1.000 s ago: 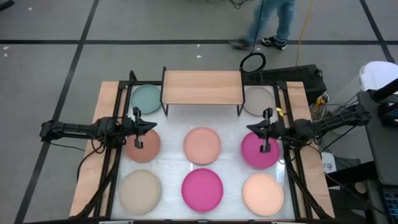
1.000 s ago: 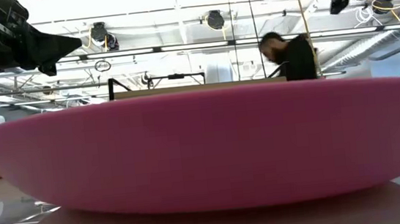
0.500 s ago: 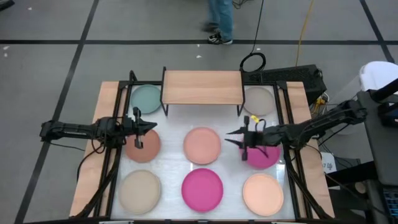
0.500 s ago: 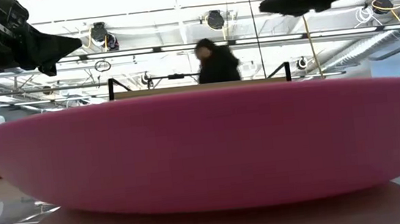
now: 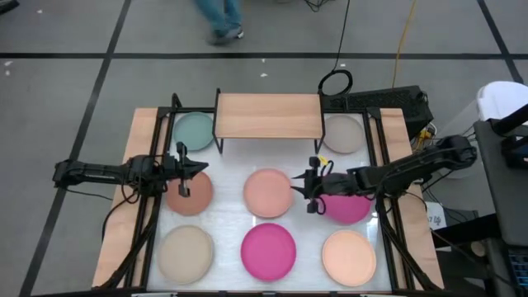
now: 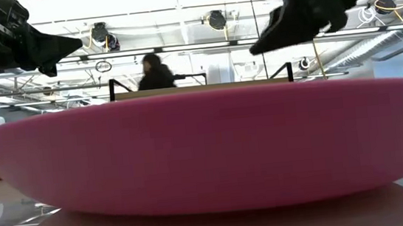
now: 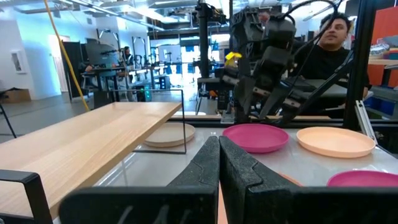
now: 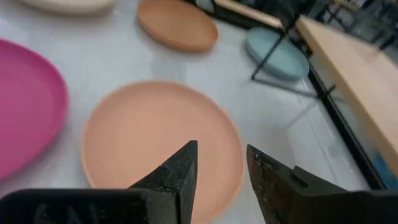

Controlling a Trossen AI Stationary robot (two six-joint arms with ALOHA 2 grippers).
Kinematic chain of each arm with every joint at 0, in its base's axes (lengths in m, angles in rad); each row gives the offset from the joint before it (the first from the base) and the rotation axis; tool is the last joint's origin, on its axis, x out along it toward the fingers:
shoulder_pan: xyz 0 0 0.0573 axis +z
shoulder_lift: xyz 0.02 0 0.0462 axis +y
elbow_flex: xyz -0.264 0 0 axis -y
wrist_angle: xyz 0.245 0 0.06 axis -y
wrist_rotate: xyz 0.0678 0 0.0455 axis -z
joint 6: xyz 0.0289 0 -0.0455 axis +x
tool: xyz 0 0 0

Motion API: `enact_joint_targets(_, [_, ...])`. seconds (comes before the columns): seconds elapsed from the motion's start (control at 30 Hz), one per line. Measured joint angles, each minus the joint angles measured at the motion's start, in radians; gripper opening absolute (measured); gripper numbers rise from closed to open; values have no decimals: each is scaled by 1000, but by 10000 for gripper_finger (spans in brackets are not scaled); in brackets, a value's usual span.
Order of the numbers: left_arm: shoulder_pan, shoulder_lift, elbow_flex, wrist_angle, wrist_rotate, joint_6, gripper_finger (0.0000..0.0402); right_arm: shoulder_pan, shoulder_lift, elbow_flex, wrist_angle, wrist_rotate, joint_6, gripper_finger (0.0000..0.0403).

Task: Place and stack plates onto a shelf
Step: Put the light pink plate on the shelf

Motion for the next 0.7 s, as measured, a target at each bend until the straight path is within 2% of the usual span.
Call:
enact_joint_targets(0.17, [0,0,0,0,0,0,1,-39,45,0,-13,-51,48,120])
enact_joint_targets(0.4, [0,0,0,0,0,0,1,-107,110,14,-7,-51,154,123])
enact_joint_targets(0.7, [0,0,0,0,0,0,1,-142,203,34,9,-78,184,178])
